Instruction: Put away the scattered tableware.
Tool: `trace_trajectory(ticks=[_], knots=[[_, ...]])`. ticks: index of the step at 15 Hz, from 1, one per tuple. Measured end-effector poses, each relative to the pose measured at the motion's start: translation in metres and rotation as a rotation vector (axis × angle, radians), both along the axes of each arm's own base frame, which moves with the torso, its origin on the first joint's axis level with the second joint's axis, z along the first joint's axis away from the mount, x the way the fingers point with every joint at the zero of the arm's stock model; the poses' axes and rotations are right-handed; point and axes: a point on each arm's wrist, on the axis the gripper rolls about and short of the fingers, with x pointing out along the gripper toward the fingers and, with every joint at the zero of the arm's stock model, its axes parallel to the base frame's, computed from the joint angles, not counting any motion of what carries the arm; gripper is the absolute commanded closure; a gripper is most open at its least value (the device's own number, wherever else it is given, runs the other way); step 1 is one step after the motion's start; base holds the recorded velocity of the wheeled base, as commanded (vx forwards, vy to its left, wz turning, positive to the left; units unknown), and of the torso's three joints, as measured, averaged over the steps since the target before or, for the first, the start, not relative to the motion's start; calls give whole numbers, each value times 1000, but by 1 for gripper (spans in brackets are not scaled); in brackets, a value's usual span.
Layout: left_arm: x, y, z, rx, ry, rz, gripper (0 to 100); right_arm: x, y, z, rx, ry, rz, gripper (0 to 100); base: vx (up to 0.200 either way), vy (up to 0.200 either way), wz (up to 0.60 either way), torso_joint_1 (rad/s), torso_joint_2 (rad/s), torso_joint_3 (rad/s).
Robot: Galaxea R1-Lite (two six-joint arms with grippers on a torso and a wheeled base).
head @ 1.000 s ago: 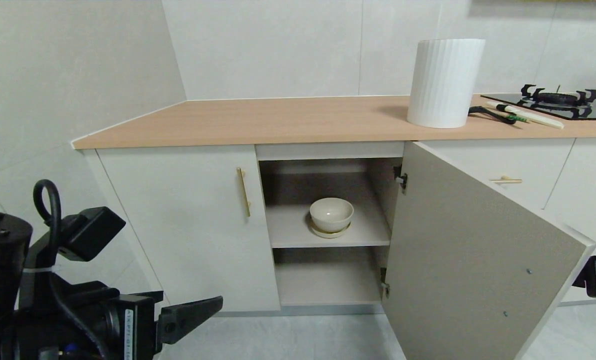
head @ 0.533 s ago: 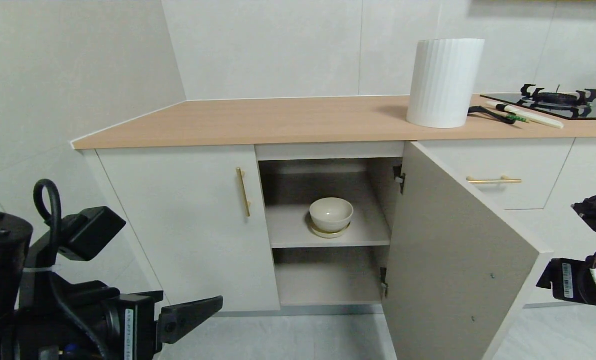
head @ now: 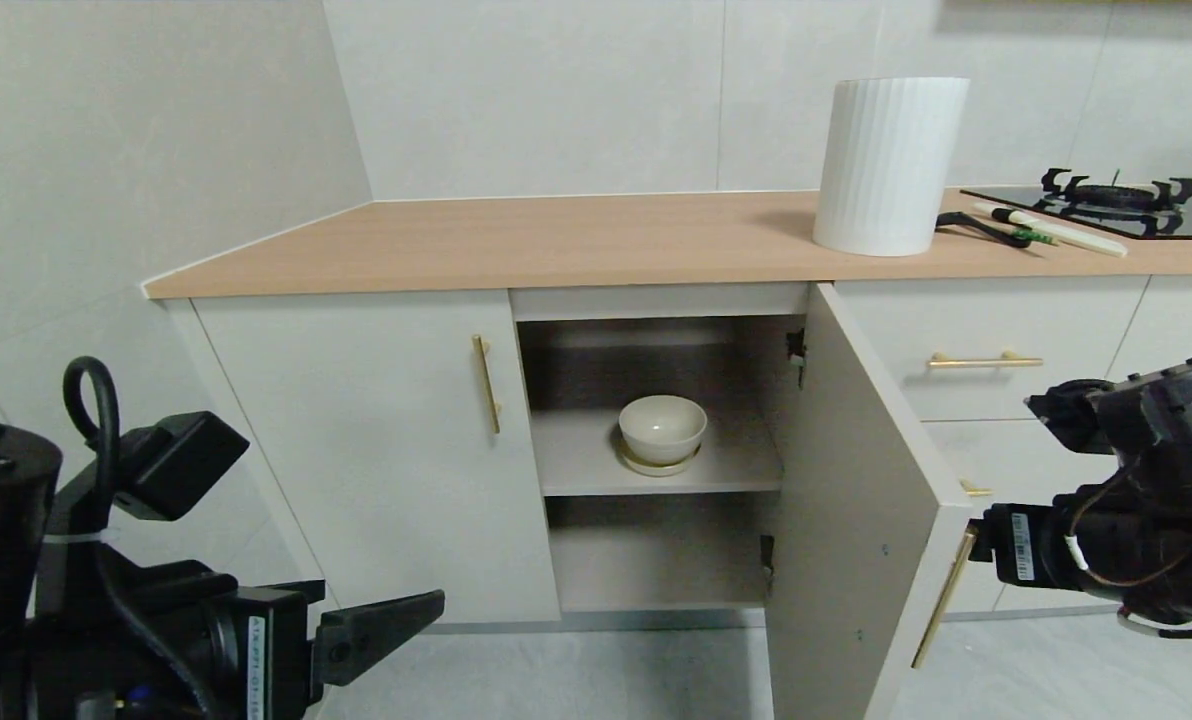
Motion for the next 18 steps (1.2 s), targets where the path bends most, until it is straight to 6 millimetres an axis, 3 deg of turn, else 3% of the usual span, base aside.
trace_trajectory(ticks=[6, 12, 14, 18], knots=[[-1, 1, 1, -1, -3, 1, 0, 34, 28, -17, 15, 10, 56, 0, 0, 0, 0, 0, 0, 0], [-3, 2, 0, 0, -2, 2, 0, 19, -1, -19, 107, 46, 68, 0, -33, 0, 0, 0, 1, 0], [-7, 5, -1, 10, 11, 3, 0, 13, -6, -18, 116, 41, 59, 0, -200, 0, 0, 2, 10, -5], [-12, 9, 4, 3, -12, -2, 0, 2, -14, -22, 108, 78, 58, 0, 0, 0, 0, 0, 0, 0]])
